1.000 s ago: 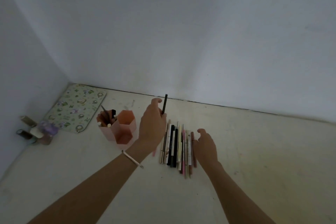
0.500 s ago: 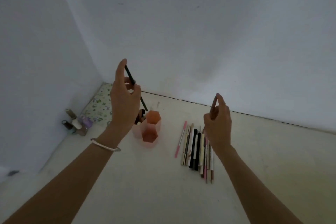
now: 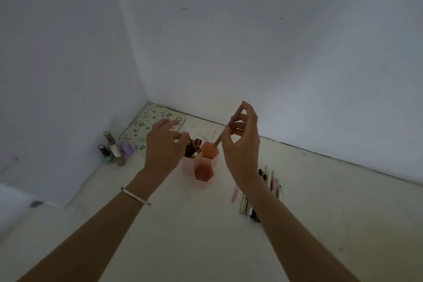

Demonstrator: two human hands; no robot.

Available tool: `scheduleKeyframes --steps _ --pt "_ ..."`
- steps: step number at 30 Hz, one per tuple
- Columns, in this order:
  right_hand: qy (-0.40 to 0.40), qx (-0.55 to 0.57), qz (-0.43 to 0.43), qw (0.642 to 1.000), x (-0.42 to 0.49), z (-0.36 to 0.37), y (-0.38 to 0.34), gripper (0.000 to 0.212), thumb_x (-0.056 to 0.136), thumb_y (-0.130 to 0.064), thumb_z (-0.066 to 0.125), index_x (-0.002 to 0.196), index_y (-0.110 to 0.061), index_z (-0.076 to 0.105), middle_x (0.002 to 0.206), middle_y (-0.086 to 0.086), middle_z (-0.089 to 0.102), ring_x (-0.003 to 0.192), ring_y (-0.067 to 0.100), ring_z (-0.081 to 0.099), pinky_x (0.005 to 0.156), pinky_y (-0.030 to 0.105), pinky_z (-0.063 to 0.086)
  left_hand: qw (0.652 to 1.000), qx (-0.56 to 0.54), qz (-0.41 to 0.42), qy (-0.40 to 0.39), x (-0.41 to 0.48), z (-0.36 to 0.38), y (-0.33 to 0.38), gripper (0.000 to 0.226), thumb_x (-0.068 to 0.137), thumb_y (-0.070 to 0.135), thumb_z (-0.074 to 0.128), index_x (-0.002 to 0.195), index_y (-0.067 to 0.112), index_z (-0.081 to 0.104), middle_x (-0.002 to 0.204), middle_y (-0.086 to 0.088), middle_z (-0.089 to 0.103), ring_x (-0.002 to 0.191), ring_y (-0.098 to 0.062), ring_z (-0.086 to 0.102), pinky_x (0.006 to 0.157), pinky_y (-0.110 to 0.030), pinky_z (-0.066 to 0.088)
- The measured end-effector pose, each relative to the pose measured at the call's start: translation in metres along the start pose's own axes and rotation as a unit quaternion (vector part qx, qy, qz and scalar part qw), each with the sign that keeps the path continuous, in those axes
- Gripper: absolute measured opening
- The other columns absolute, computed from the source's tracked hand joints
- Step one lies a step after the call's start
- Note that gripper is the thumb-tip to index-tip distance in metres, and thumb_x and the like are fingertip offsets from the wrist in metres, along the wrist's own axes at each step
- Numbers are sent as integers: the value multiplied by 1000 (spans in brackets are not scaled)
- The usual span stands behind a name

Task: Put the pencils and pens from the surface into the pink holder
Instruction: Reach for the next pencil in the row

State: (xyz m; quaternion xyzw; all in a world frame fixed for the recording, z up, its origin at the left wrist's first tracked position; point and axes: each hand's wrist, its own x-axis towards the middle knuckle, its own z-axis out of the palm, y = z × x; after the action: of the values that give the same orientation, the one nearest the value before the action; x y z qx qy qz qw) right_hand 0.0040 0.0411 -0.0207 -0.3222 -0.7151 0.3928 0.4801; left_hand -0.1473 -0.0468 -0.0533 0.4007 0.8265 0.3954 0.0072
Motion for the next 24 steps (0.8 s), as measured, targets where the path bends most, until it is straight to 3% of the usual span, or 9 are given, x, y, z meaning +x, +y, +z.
scheduleKeyframes --steps 2,4,7,10,13,16,18,20,24 --pt "-7 5 5 1000 -2 13 -2 59 88 -5 56 140 -26 35 102 -4 58 89 9 60 80 19 52 999 15 25 22 1 -9 4 40 88 34 46 88 11 78 113 -2 71 119 -22 53 105 -42 37" --pt "-22 -4 -4 1000 -5 24 -1 59 90 -10 56 139 -32 33 98 -8 58 88 7 61 80 17 51 993 -36 28 110 1 -19 9 32 92 23 45 96 10 74 114 -5 68 113 -23 54 100 -47 40" --pt "-77 -54 -10 995 -11 40 9 55 93 -14 56 137 -37 32 100 -6 61 88 6 61 82 18 52 976 -113 11 188 4 -32 17 27 94 16 44 108 11 66 113 -3 64 110 -18 52 99 -41 42" --pt "-130 -138 -16 982 -21 47 25 40 94 -14 55 130 -28 44 108 -1 62 97 12 59 86 30 53 975 -124 13 185 4 -40 26 26 94 16 42 111 13 62 109 6 58 105 -17 53 94 -40 44" --pt "-146 -241 -114 953 -32 45 39 24 87 -4 56 105 -13 69 119 8 61 113 25 55 98 41 46 974 -143 16 173 2 -40 36 23 95 12 43 110 13 61 106 6 58 100 -17 56 91 -40 46" --pt "-68 -243 -100 963 -32 32 41 35 85 -8 44 109 -12 69 126 9 58 116 23 53 102 34 38 973 -156 39 163 -6 -31 53 22 94 6 47 111 12 60 106 6 58 97 -12 57 87 -30 49" --pt "20 -223 -54 973 -22 15 42 42 81 1 43 115 -12 64 127 7 55 115 17 51 103 24 33 977 -166 69 119 -15 -15 72 24 92 6 48 112 14 59 105 8 59 92 -3 58 81 -19 50" --pt "79 -205 -7 975 -9 -8 43 50 76 12 46 117 -13 61 128 5 52 116 10 46 103 16 27 983 -161 87 19 -27 11 95 24 92 10 50 113 20 57 103 11 60 88 1 59 77 -14 50" --pt "130 -206 34 969 5 -58 51 48 73 15 48 111 -10 63 122 4 55 108 15 54 97 31 35 981 -20 56 -184 -42 80 115 23 96 11 47 116 14 58 108 1 64 94 -10 62 85 -23 50"
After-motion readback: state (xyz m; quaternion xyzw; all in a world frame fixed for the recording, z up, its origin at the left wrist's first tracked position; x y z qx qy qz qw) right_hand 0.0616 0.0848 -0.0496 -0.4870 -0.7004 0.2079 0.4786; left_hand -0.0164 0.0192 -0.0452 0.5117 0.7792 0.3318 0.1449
